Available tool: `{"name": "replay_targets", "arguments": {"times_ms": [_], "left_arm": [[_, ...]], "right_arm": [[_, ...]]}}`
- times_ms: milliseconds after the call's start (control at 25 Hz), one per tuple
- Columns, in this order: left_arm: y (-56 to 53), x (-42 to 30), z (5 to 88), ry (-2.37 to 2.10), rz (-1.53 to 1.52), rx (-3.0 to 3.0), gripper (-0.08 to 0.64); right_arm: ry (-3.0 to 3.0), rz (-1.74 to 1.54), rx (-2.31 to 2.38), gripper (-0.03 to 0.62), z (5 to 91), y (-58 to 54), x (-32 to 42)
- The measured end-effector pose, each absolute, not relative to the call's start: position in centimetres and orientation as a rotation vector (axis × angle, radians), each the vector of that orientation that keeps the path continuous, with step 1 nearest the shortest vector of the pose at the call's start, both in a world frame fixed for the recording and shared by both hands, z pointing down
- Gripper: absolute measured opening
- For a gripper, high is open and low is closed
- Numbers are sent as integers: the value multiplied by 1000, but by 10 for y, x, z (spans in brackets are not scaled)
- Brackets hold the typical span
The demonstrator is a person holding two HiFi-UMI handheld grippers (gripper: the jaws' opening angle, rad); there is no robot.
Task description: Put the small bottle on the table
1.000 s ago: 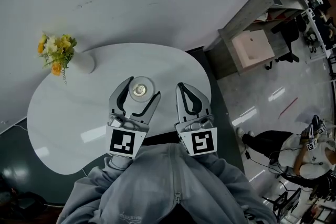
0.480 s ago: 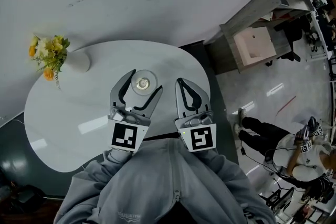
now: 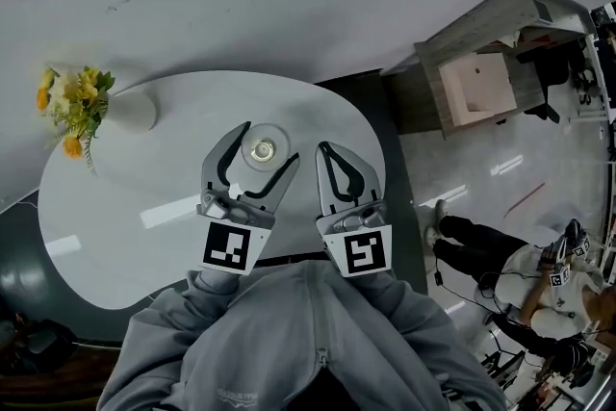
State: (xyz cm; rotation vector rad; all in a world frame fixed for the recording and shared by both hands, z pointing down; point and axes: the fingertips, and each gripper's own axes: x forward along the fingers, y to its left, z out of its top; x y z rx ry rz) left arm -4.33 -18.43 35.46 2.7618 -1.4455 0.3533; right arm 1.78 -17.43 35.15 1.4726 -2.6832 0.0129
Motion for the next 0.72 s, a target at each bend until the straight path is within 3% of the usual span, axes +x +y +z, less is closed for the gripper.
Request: {"name": "replay_targets", "arguments": {"times_ms": [720], "left_arm": [[-241,-27,430,-1379,477,2773,330]], "right_arm": [[-2633,85,1409,27,428,-231,30]]}}
